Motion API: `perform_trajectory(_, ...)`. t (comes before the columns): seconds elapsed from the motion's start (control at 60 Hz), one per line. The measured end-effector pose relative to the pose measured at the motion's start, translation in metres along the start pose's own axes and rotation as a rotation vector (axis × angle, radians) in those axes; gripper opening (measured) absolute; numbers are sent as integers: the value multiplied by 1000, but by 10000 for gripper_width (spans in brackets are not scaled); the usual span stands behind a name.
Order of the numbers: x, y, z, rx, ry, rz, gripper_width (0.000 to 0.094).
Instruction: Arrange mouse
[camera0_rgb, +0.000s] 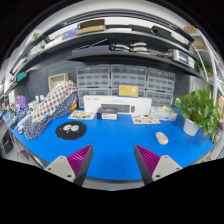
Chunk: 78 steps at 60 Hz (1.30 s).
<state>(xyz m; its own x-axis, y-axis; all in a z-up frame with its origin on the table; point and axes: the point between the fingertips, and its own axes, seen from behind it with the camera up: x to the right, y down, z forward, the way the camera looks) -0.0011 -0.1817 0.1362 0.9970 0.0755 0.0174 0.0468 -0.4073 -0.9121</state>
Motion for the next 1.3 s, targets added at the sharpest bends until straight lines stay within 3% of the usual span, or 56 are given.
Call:
perform_trajectory(0.333, 41, 44, 17, -75, 31, 5, 841)
perform_trajectory(0.633, 157, 93, 36, -196, 152, 37, 835)
perform_trajectory(0.85, 236, 94, 94, -247, 203, 74, 815)
perform_trajectory(1.133, 266, 64, 197, -261, 143, 75, 809)
perform_trajectory(1.267, 267, 66, 224, -298, 118, 65, 751)
perform_trajectory(1.283, 265, 67, 226, -302, 113, 65, 733)
perform_trajectory(1.3, 263, 66, 228, -296, 104, 73, 657)
